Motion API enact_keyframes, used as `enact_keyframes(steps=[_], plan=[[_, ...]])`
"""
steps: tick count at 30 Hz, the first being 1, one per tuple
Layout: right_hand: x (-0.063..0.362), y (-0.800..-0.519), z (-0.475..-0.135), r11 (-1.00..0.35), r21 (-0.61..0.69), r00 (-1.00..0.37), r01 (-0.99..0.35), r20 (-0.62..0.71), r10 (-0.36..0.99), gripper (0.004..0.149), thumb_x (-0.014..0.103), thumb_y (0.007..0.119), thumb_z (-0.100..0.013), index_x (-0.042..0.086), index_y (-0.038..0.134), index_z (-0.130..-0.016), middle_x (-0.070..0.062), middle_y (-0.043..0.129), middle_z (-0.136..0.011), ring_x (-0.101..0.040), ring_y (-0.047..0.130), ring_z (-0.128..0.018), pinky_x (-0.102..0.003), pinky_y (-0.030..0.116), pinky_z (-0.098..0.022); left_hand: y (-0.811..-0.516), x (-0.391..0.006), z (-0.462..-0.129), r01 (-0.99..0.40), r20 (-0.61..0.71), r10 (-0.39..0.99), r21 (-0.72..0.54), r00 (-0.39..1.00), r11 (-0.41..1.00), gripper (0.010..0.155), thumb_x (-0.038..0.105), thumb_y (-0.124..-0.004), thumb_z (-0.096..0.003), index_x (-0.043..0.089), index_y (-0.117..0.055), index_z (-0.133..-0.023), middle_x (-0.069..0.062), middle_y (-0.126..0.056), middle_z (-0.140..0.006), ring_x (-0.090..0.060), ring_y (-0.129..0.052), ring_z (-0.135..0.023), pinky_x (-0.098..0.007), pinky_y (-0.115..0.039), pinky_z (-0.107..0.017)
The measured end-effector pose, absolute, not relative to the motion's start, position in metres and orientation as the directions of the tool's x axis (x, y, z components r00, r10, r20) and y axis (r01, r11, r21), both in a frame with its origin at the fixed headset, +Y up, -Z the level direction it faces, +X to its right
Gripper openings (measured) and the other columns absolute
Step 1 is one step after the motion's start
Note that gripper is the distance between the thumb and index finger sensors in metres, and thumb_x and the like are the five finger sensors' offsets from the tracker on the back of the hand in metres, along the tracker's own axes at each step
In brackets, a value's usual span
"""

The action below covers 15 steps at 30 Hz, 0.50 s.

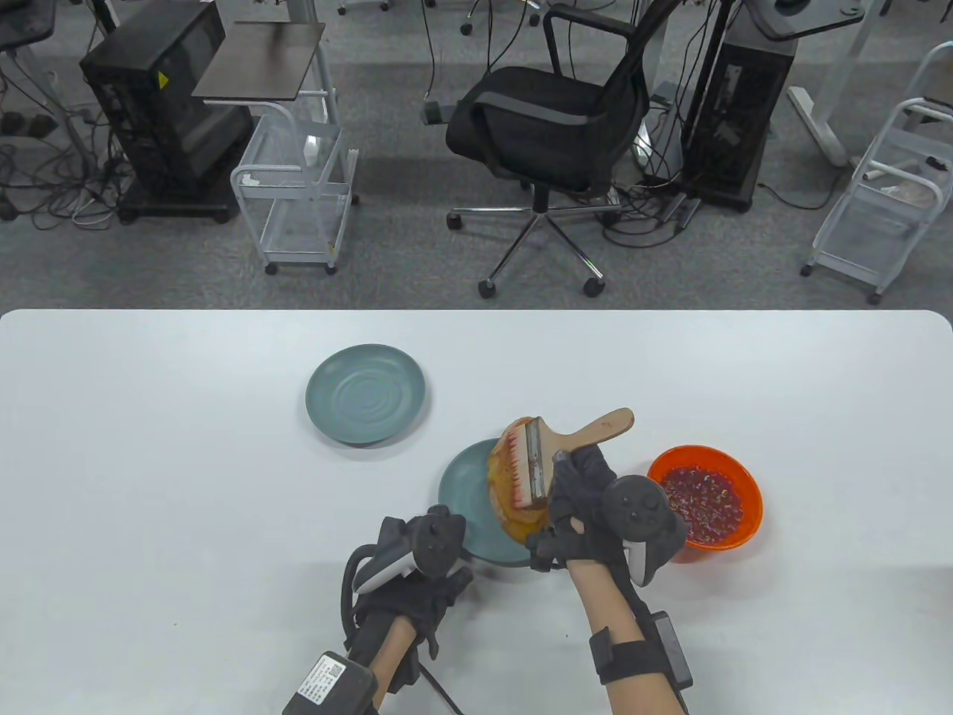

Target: Dip brush into ketchup and spread onto bread slice

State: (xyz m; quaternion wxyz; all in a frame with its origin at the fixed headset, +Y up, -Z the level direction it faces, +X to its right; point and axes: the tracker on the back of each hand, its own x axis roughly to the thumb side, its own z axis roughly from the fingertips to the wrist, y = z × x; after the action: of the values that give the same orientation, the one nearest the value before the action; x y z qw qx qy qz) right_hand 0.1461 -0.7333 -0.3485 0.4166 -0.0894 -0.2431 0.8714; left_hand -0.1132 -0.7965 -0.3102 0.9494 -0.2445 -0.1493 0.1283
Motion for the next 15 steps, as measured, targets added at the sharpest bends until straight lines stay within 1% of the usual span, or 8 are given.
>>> enact_keyframes(steps=[1, 3, 5, 7, 8, 11, 13, 15], plan=[[0.149, -0.731, -0.348, -0.536, -0.518, -0.648, -0.667, 0.048, 0.76, 0.047, 0.022, 0.088, -0.048, -0.005, 0.079, -0.086, -0.031, 0.091, -0.068, -0.036, 0.112, -0.045, -0.034, 0.104, -0.026, -0.796, -0.113, -0.31, -0.168, 0.222, 0.315, -0.503, 0.923, 0.848, 0.068, 0.042, -0.063, -0.0666, 0.023, -0.019, -0.115, -0.007, -0.007, -0.117, -0.046, -0.023, -0.108, -0.06, -0.032, -0.072], [0.16, -0.722, -0.345, -0.569, -0.586, -0.725, -0.576, 0.046, 0.687, 0.047, 0.023, 0.088, -0.048, -0.004, 0.079, -0.086, -0.03, 0.091, -0.068, -0.035, 0.112, -0.045, -0.033, 0.104, -0.026, -0.796, -0.113, -0.31, -0.164, 0.224, 0.311, -0.501, 0.924, 0.85, 0.068, 0.042, -0.063, -0.0666, 0.023, -0.019, -0.115, -0.007, -0.007, -0.117, -0.046, -0.024, -0.108, -0.06, -0.032, -0.072], [0.166, -0.717, -0.342, -0.569, -0.614, -0.749, -0.546, 0.054, 0.66, 0.047, 0.023, 0.088, -0.049, -0.003, 0.079, -0.086, -0.029, 0.091, -0.069, -0.035, 0.112, -0.046, -0.033, 0.104, -0.027, -0.796, -0.113, -0.31, -0.163, 0.223, 0.31, -0.503, 0.924, 0.849, 0.068, 0.042, -0.063, -0.0666, 0.023, -0.019, -0.115, -0.007, -0.007, -0.117, -0.047, -0.023, -0.108, -0.06, -0.032, -0.072], [0.167, -0.72, -0.342, -0.535, -0.592, -0.705, -0.603, 0.081, 0.704, 0.047, 0.025, 0.087, -0.049, -0.001, 0.078, -0.087, -0.027, 0.091, -0.07, -0.033, 0.112, -0.047, -0.032, 0.104, -0.027, -0.796, -0.113, -0.31, -0.161, 0.222, 0.308, -0.506, 0.925, 0.847, 0.068, 0.042, -0.063, -0.0668, 0.023, -0.019, -0.115, -0.007, -0.007, -0.116, -0.046, -0.023, -0.108, -0.06, -0.032, -0.072], [0.164, -0.724, -0.343, -0.488, -0.553, -0.641, -0.675, 0.113, 0.759, 0.047, 0.025, 0.087, -0.049, 0.0, 0.078, -0.087, -0.027, 0.09, -0.07, -0.033, 0.111, -0.048, -0.032, 0.104, -0.028, -0.796, -0.113, -0.31, -0.163, 0.222, 0.31, -0.506, 0.924, 0.847, 0.068, 0.042, -0.063, -0.0668, 0.023, -0.019, -0.115, -0.007, -0.006, -0.116, -0.046, -0.023, -0.108, -0.06, -0.032, -0.072], [0.151, -0.735, -0.345, -0.412, -0.466, -0.505, -0.783, 0.09, 0.859, 0.047, 0.024, 0.087, -0.049, -0.001, 0.078, -0.087, -0.028, 0.09, -0.071, -0.035, 0.111, -0.048, -0.034, 0.103, -0.028, -0.796, -0.112, -0.31, -0.171, 0.217, 0.318, -0.509, 0.923, 0.844, 0.068, 0.042, -0.062, -0.0669, 0.023, -0.019, -0.115, -0.007, -0.006, -0.116, -0.046, -0.023, -0.108, -0.061, -0.031, -0.072], [0.144, -0.738, -0.347, -0.411, -0.432, -0.489, -0.803, 0.082, 0.869, 0.047, 0.023, 0.088, -0.049, -0.002, 0.078, -0.087, -0.029, 0.09, -0.07, -0.036, 0.111, -0.048, -0.034, 0.103, -0.028, -0.796, -0.112, -0.31, -0.168, 0.217, 0.314, -0.508, 0.924, 0.845, 0.068, 0.042, -0.062, -0.0669, 0.023, -0.018, -0.115, -0.007, -0.006, -0.116, -0.047, -0.022, -0.108, -0.061, -0.031, -0.072], [0.143, -0.737, -0.348, -0.468, -0.436, -0.547, -0.769, 0.07, 0.834, 0.047, 0.023, 0.088, -0.049, -0.003, 0.079, -0.087, -0.03, 0.09, -0.07, -0.036, 0.111, -0.047, -0.035, 0.103, -0.027, -0.796, -0.112, -0.31, -0.165, 0.219, 0.313, -0.508, 0.924, 0.845, 0.068, 0.042, -0.062, -0.067, 0.023, -0.018, -0.115, -0.007, -0.006, -0.116, -0.047, -0.022, -0.108, -0.061, -0.031, -0.072]])
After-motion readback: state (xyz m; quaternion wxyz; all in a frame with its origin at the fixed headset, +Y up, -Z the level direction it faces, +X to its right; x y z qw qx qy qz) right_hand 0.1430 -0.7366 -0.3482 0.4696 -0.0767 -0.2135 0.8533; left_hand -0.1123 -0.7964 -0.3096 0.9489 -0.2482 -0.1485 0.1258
